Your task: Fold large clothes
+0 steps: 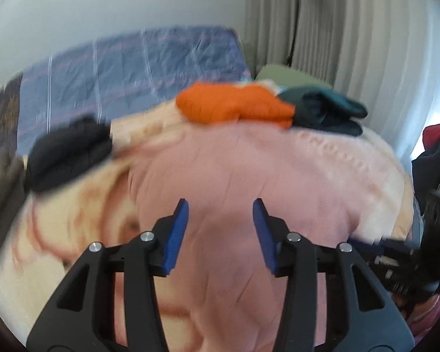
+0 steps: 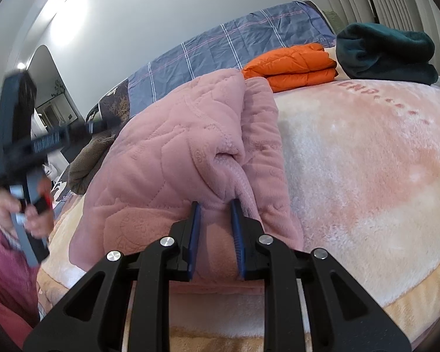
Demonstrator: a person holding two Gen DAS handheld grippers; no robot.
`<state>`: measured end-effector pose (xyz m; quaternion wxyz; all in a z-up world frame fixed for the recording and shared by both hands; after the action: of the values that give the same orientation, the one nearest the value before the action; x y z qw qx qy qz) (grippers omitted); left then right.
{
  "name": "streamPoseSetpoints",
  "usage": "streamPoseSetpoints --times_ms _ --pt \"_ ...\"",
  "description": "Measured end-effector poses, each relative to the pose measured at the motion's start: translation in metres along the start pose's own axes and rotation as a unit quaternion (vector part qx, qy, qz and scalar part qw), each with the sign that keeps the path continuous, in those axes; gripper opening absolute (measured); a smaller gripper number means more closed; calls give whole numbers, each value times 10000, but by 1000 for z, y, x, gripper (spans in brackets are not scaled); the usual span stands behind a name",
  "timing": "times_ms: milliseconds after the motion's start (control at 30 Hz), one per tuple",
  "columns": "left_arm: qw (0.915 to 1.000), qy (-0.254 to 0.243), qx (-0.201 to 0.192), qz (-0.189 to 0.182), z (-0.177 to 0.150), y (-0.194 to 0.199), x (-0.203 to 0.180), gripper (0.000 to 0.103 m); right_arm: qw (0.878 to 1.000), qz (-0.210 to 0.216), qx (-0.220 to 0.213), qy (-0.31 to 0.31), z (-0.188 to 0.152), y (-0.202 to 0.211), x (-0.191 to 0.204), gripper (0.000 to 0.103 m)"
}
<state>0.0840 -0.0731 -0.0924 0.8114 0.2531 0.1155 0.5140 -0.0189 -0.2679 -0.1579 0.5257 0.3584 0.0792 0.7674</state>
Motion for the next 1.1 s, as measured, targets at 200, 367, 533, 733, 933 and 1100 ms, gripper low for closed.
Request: streamPoseSetpoints --times_ms 200,367,533,733,933,1100 --pt "9970 -626 421 -151 17 -64 -44 55 10000 41 2 -42 -1 1 -1 22" --pt "9930 -823 845 58 2 -93 -49 56 9997 178 29 -153 2 2 -4 22" --pt "9934 -903 683 179 -1 -88 -49 56 9917 955 -113 -858 7 25 -10 44" --pt "9933 -931 641 236 -1 -87 -50 56 9929 223 -337 -1122 4 55 -41 61" --pt "9931 -973 584 305 -1 -85 -48 56 9855 423 -179 -1633 -7 44 -52 61" --pt "9930 -982 569 320 -2 -85 -48 56 9758 823 90 -2025 -13 38 -54 74"
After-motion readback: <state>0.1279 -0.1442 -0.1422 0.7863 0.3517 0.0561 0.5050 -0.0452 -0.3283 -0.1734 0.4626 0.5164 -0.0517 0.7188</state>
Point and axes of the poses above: each gripper's, at about its wrist camera, not at the fingertips, and y roughly against the way its jaws point, x to its left, z to its top, the point moved 8 cm from there along -y, roughly the way its jaws point, and after that the axes turned 7 degrees about z, right-handed, at the moved point
